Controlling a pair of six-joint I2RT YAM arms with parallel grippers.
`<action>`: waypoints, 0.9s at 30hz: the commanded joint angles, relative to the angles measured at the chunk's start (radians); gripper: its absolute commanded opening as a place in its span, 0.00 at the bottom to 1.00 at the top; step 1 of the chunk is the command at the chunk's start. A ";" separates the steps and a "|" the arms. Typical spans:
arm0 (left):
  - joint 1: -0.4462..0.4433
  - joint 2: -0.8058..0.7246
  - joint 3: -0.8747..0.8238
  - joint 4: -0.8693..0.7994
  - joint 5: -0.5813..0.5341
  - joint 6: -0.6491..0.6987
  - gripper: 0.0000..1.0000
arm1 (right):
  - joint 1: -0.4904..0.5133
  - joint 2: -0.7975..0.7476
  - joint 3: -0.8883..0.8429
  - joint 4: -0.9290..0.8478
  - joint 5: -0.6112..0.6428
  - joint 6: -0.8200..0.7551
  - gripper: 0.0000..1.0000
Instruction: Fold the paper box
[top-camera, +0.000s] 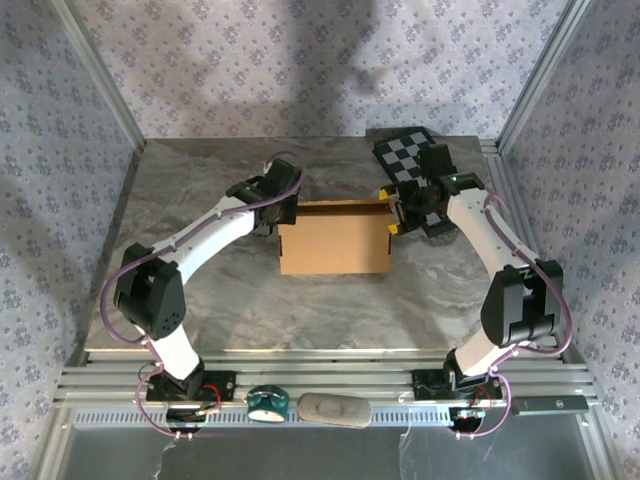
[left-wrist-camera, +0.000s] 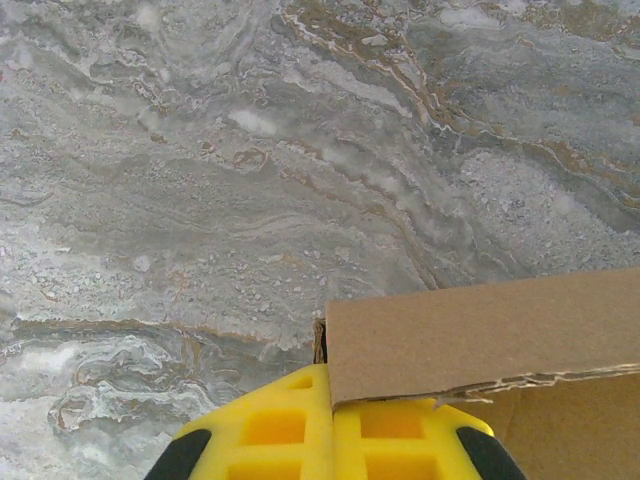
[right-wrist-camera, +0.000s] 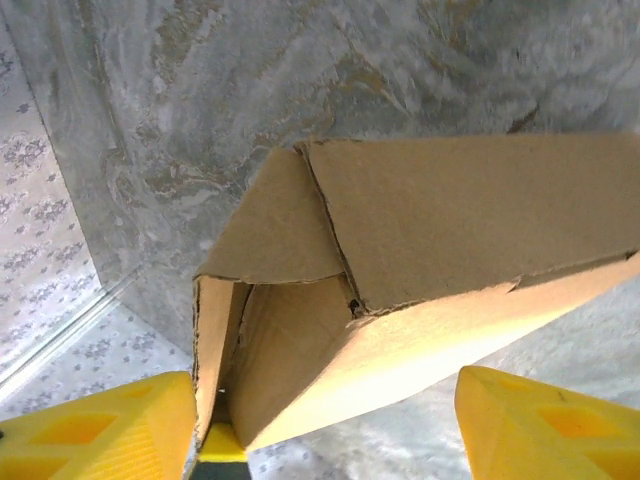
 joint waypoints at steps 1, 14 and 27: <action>-0.004 -0.033 -0.015 0.020 -0.033 -0.005 0.00 | -0.009 0.000 0.030 0.006 -0.046 0.115 0.72; -0.007 -0.042 -0.020 0.031 -0.037 -0.005 0.00 | -0.077 0.079 0.019 0.017 -0.130 0.083 0.82; -0.009 -0.051 -0.019 0.028 -0.050 -0.003 0.00 | -0.063 0.113 0.008 0.000 -0.175 0.041 0.71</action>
